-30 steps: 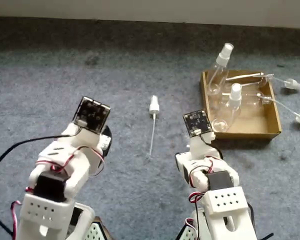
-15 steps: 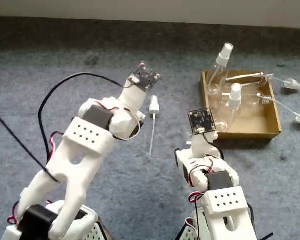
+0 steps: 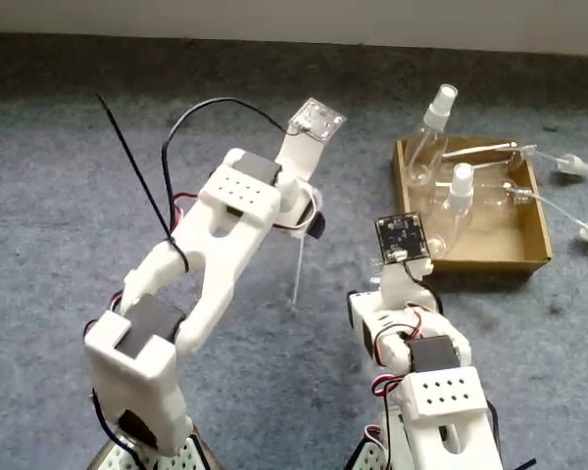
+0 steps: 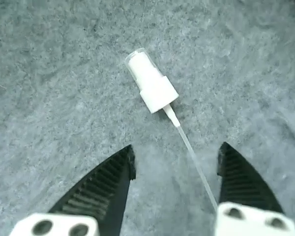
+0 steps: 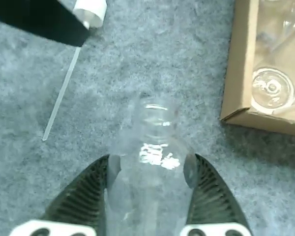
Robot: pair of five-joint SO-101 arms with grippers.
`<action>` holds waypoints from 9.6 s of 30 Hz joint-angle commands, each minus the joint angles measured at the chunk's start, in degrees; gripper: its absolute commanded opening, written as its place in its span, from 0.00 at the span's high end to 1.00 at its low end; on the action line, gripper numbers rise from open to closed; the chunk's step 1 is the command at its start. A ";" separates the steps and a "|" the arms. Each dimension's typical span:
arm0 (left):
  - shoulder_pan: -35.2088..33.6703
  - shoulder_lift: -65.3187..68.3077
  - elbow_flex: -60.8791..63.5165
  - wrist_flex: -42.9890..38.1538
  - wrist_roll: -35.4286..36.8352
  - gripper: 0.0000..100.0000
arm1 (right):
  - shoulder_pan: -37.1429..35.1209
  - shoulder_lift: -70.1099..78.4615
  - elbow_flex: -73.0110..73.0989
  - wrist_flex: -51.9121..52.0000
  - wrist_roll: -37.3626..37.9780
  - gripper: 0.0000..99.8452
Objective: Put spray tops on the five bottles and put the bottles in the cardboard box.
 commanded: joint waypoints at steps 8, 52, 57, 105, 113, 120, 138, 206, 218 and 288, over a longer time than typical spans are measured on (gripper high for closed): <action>-3.56 20.26 -24.31 -0.35 12.13 0.71 | 0.84 -1.63 3.12 -5.14 -0.53 0.95; -12.00 10.68 -63.78 37.27 5.10 0.94 | -13.76 -1.63 7.52 -18.33 -0.70 0.95; -13.41 -2.15 -53.67 37.36 5.10 0.94 | -19.91 -1.63 4.79 -19.65 -0.97 0.95; 2.86 -51.91 -25.98 20.57 13.89 1.00 | -30.46 -40.22 5.85 -13.14 -1.05 0.96; 6.29 -65.63 -14.46 18.29 13.89 1.00 | -30.46 -40.22 6.37 -12.44 -1.05 0.96; 5.32 -81.89 11.65 4.22 13.36 1.00 | -30.46 -40.22 6.55 -12.44 -1.05 0.96; -10.42 -90.77 41.45 -31.91 27.60 1.00 | -36.26 -40.22 12.97 -19.91 -1.05 0.96; 9.27 -119.87 85.32 -27.78 4.13 1.00 | -32.22 -40.22 16.04 -22.20 -1.05 0.96; 9.45 -119.87 86.90 -28.04 4.04 1.00 | -25.63 -40.22 16.13 -22.20 -13.36 0.96; 11.38 -119.78 79.25 -8.09 3.96 0.96 | -16.57 -18.51 -13.58 -33.63 -16.62 0.96</action>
